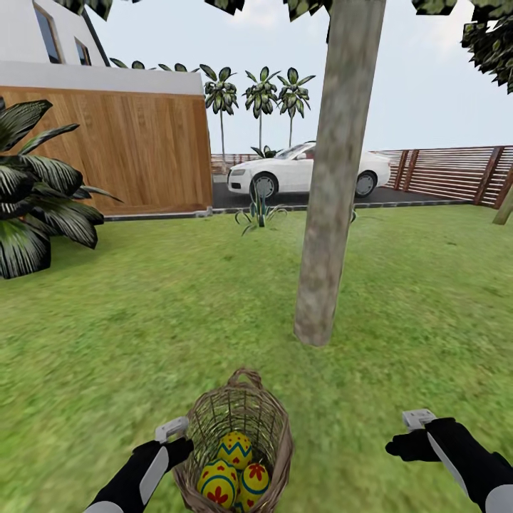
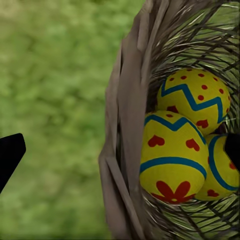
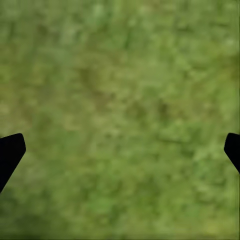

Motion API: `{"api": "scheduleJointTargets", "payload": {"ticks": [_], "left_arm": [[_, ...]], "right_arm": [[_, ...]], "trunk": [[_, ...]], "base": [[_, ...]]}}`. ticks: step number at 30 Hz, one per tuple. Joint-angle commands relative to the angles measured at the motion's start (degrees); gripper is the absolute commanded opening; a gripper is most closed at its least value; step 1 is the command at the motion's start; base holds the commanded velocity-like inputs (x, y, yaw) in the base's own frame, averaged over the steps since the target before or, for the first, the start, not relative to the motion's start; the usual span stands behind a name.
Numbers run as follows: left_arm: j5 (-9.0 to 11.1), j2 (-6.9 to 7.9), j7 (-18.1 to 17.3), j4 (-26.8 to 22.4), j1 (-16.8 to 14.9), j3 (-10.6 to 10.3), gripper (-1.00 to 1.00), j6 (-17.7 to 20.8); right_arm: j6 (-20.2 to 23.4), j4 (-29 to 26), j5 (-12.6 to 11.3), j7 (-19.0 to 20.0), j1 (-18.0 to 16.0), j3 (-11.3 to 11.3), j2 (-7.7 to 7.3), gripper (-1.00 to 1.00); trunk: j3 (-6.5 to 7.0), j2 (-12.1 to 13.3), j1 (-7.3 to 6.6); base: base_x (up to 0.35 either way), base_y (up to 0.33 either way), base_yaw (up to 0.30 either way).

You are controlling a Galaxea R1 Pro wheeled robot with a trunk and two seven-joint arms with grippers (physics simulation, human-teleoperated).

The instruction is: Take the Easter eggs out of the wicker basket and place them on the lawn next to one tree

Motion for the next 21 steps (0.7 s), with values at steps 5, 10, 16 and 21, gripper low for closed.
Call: {"api": "scheduleJointTargets", "payload": {"ticks": [5, 10, 16, 21], "left_arm": [[0.61, -0.05, 0.32, -0.13, -0.01, 0.13, 1.0, 0.28], [0.61, -0.05, 0.32, -0.13, -0.01, 0.13, 1.0, 0.28], [0.61, -0.13, 0.39, -0.13, -0.01, 0.13, 1.0, 0.32], [0.61, -0.18, 0.4, -0.13, -0.01, 0.13, 1.0, 0.37]], "right_arm": [[0.25, -0.03, -0.12, -0.05, -0.03, 0.26, 0.5, 1.0], [0.25, -0.02, -0.09, -0.08, -0.03, 0.3, 0.66, 1.0], [0.25, 0.0, -0.09, -0.08, -0.03, 0.33, 0.7, 1.0], [0.25, -0.01, -0.11, -0.07, -0.03, 0.33, 0.7, 1.0]], "trunk": [[0.84, 1.99, -1.11], [1.74, 4.0, -2.21], [2.82, 6.4, -3.53], [3.71, 8.41, -4.63]], "base": [[0.0, 0.0, 0.0], [0.0, 0.0, 0.0], [0.0, 0.0, 0.0], [0.0, 0.0, 0.0]]}}
